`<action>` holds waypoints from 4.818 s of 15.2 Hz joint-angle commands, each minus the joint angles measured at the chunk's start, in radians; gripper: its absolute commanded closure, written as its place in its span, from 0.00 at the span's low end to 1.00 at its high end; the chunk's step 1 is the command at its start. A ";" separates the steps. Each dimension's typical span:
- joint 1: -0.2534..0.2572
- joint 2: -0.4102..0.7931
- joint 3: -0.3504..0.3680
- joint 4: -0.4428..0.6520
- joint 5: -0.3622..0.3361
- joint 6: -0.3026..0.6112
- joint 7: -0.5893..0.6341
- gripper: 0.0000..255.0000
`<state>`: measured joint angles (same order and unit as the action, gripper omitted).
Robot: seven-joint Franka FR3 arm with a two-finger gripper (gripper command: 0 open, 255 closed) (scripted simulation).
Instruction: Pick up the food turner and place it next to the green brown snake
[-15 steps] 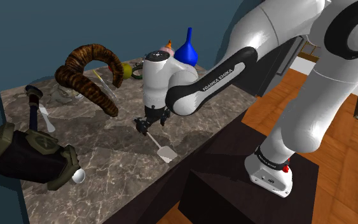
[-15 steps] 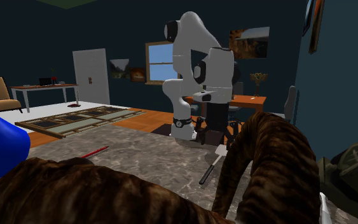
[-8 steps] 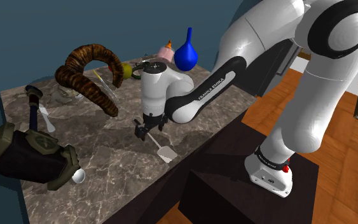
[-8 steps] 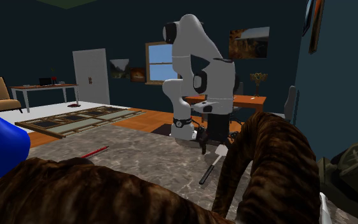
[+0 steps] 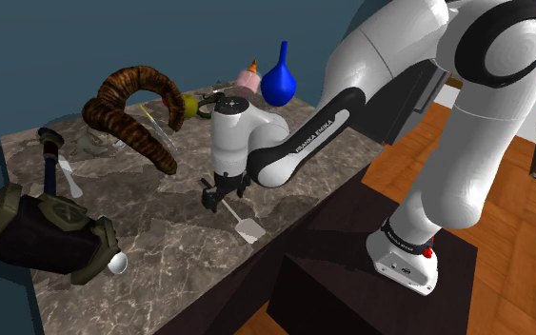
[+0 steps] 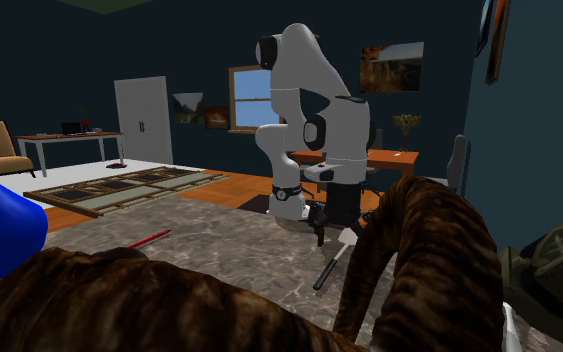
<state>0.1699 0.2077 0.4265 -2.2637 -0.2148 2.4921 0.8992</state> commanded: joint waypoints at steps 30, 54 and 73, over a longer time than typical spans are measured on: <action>-0.022 -0.188 0.029 0.082 0.146 -0.245 -0.110 1.00; -0.153 0.324 -0.133 0.832 0.024 -0.493 -0.413 1.00; -0.148 0.428 -0.155 0.751 -0.010 -0.311 -0.394 1.00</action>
<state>0.0189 0.6265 0.2729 -1.5137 -0.2224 2.1729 0.5029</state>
